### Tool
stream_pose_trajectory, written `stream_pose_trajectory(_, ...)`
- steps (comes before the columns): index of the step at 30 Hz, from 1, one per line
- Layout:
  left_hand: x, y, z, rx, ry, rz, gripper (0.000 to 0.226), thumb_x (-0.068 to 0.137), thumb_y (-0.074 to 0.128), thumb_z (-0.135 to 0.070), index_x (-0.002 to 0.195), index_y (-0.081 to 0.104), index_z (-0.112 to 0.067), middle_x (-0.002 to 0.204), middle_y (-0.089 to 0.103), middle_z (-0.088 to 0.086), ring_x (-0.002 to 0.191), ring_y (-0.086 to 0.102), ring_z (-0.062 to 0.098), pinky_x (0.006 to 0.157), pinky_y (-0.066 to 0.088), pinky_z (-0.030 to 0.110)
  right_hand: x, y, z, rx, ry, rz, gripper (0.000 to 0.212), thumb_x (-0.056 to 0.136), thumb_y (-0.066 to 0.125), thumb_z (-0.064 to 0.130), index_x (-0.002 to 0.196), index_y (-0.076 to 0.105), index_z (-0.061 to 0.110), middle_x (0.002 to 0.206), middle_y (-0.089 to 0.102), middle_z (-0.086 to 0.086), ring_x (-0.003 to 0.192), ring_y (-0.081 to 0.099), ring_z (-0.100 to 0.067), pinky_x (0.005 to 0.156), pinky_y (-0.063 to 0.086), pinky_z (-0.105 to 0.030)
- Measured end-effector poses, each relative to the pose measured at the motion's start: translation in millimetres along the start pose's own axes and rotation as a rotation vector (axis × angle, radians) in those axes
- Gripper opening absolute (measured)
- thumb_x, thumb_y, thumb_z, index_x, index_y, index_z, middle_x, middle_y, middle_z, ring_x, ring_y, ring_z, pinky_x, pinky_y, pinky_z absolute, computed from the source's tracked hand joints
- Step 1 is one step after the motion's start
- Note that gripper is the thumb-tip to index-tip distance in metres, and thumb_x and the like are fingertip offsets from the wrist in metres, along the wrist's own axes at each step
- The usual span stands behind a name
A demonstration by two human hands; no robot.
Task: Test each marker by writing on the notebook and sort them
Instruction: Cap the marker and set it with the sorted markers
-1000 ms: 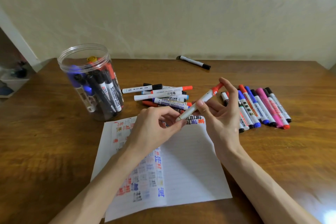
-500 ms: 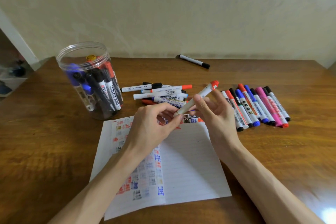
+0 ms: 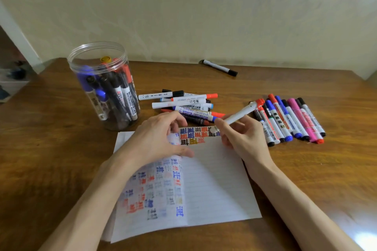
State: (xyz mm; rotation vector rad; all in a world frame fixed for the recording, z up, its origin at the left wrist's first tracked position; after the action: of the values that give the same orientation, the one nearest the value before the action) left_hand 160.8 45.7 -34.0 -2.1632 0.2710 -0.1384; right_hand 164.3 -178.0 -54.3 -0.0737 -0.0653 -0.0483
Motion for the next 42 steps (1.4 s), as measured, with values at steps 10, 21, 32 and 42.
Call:
stream_pose_trajectory(10, -2, -4, 12, 0.006, -0.006, 0.141, 0.079, 0.059, 0.09, -0.063, 0.126, 0.051, -0.049, 0.112, 0.047, -0.026, 0.103, 0.052, -0.005, 0.079, 0.046, 0.018, 0, 4, -1, -0.27, -0.109, -0.005, 0.012, 0.091, 0.081, 0.018, 0.081, 0.077, 0.014, 0.07, 0.076, 0.01, 0.061, 0.07, -0.001, 0.056, 0.048, -0.011)
stream_pose_trajectory(21, 1, 2, 20, -0.001, 0.013, 0.197, 0.073, 0.061, 0.085, -0.07, 0.125, 0.053, -0.054, 0.12, 0.042, -0.029, 0.111, 0.047, -0.006, 0.092, 0.05, 0.029, 2, 5, -5, -0.342, -0.138, -0.006, 0.01, 0.091, 0.082, 0.025, 0.083, 0.078, 0.02, 0.073, 0.077, 0.009, 0.062, 0.07, -0.004, 0.057, 0.05, -0.016)
stream_pose_trajectory(32, 3, 2, 23, 0.01, 0.051, 0.183, 0.07, 0.061, 0.084, -0.072, 0.122, 0.056, -0.054, 0.119, 0.043, -0.027, 0.107, 0.048, -0.006, 0.081, 0.043, 0.018, 6, 1, -9, -0.379, -0.159, -0.072, 0.015, 0.091, 0.08, 0.022, 0.078, 0.074, 0.018, 0.072, 0.075, 0.005, 0.068, 0.071, -0.012, 0.062, 0.055, -0.029)
stream_pose_trajectory(42, 5, 3, 24, 0.011, 0.036, 0.203, 0.07, 0.061, 0.083, -0.073, 0.122, 0.055, -0.055, 0.12, 0.042, -0.028, 0.108, 0.047, -0.008, 0.078, 0.041, 0.017, 5, 5, -12, -0.427, -0.176, -0.012, 0.009, 0.089, 0.081, 0.026, 0.084, 0.077, 0.021, 0.076, 0.076, 0.006, 0.071, 0.074, -0.012, 0.065, 0.06, -0.034)
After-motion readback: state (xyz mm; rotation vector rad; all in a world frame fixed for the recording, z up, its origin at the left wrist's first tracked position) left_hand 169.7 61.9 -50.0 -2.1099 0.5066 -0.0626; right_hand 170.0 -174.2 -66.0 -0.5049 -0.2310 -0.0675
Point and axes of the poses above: each hand's wrist, its own x-axis towards the middle knuckle, its own y-axis out of the palm, z = x × y, the point moved 4 cm from there along x, towards the middle knuckle
